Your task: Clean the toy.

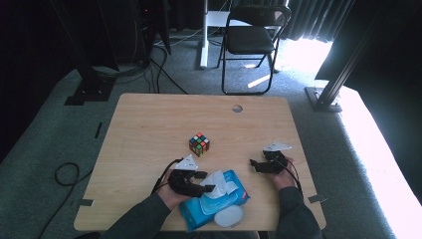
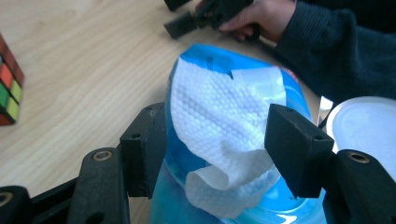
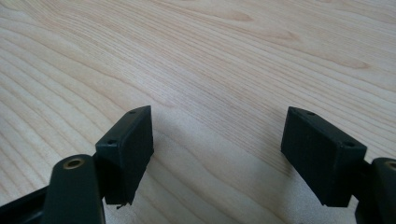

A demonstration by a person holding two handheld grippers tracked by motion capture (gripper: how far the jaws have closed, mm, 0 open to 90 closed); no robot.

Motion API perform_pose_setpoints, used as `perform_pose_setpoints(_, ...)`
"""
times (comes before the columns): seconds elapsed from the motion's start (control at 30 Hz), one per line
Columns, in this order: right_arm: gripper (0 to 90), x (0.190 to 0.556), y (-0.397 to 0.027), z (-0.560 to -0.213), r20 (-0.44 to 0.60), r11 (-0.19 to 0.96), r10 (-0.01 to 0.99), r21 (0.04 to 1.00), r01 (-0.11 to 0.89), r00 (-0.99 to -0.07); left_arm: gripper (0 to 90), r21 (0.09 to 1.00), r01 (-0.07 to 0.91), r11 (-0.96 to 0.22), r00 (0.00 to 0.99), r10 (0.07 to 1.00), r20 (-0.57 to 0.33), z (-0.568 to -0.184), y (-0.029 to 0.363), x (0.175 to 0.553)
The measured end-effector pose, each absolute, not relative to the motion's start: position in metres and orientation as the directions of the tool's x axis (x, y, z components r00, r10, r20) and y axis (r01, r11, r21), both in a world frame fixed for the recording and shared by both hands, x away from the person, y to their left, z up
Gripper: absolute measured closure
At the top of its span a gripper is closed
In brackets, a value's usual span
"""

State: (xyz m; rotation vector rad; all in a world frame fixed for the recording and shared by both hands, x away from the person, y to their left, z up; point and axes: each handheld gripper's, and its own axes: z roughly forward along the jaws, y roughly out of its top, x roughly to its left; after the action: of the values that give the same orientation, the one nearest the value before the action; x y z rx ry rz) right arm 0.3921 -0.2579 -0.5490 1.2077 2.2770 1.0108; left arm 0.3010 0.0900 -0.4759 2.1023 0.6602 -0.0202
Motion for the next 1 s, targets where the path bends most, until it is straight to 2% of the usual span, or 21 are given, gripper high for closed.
perform_pose_setpoints(0.1, 24.9, 0.392, -0.258, -0.549, 0.007, 0.376, 0.826, 0.739, 0.559, -0.564, 41.1, 0.754, 0.466, -0.464, 0.860, 0.438, -0.262, -0.479, 0.087, 0.300)
perform_pose_setpoints(0.23, 24.9, 0.392, -0.258, -0.549, 0.008, 0.375, 0.826, 0.739, 0.560, -0.564, 52.0, 0.750, 0.448, -0.485, 0.871, 0.426, -0.245, -0.480, 0.083, 0.297)
perform_pose_setpoints(0.3, 24.9, 0.392, -0.258, -0.549, 0.008, 0.375, 0.826, 0.739, 0.560, -0.564, 60.9, 0.752, 0.443, -0.489, 0.873, 0.426, -0.238, -0.480, 0.083, 0.296)
perform_pose_setpoints(0.33, 24.9, 0.392, -0.258, -0.549, 0.007, 0.376, 0.826, 0.739, 0.559, -0.564, 60.9, 0.752, 0.443, -0.489, 0.873, 0.426, -0.238, -0.480, 0.083, 0.296)
perform_pose_setpoints(0.37, 24.9, 0.392, -0.258, -0.549, 0.008, 0.375, 0.826, 0.739, 0.560, -0.564, 71.6, 0.758, 0.429, -0.491, 0.879, 0.419, -0.226, -0.480, 0.081, 0.294)
perform_pose_setpoints(0.5, 24.9, 0.392, -0.258, -0.549, 0.008, 0.375, 0.826, 0.739, 0.559, -0.564, 85.9, 0.753, 0.412, -0.512, 0.887, 0.416, -0.202, -0.481, 0.079, 0.292)
perform_pose_setpoints(1.0, 24.9, 0.392, -0.258, -0.549, 0.009, 0.375, 0.826, 0.738, 0.561, -0.564, 88.4, 0.786, 0.400, -0.472, 0.875, 0.452, -0.174, -0.470, 0.089, 0.295)
